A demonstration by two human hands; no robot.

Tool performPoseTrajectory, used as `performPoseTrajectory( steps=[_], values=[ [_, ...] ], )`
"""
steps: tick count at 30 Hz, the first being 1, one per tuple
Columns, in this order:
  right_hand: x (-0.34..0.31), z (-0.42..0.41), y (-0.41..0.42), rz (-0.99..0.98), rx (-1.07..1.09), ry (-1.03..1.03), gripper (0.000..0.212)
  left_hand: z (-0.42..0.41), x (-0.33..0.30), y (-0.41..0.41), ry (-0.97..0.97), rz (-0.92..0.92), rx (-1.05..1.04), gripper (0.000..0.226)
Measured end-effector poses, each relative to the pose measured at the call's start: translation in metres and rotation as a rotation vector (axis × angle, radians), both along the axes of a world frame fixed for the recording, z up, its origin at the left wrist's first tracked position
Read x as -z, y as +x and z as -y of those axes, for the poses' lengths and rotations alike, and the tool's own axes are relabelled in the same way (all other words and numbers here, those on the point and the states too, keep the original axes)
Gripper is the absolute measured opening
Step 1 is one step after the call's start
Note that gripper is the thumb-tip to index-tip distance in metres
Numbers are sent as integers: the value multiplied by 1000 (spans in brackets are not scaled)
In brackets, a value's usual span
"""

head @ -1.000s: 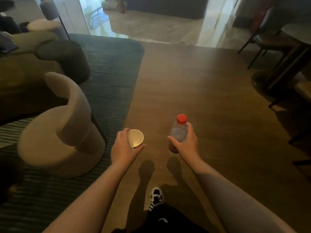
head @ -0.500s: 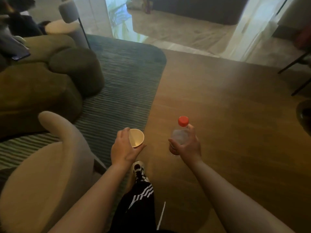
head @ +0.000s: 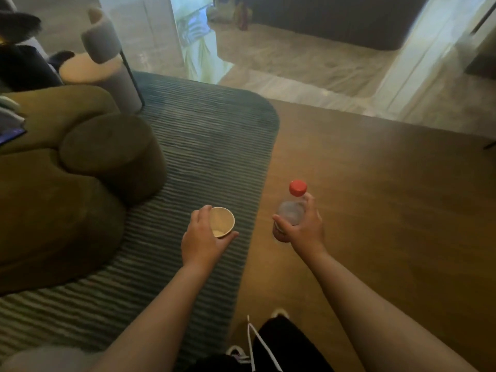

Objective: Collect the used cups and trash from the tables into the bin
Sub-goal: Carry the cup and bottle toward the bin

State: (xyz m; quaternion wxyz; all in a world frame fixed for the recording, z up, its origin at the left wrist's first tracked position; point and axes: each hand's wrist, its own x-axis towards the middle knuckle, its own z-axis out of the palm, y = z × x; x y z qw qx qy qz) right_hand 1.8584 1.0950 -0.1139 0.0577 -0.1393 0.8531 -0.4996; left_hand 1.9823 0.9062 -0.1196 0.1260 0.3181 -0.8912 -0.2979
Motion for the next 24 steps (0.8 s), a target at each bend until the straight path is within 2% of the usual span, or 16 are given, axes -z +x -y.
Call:
performPoseTrajectory(
  steps=[7, 11, 18, 24],
  values=[
    [22, 59, -157, 35, 32, -19, 76, 62, 14, -155, 5, -8, -11, 85],
    [31, 89, -281, 58, 3, -30, 76, 92, 18, -277, 10, 3, -14, 84],
    [6, 148, -493, 72, -85, 8, 74, 156, -10, -480, 4, -2, -103, 85],
    [1, 216, -625, 66, -124, 6, 71, 217, -7, -607, -7, 14, -161, 86]
  ],
)
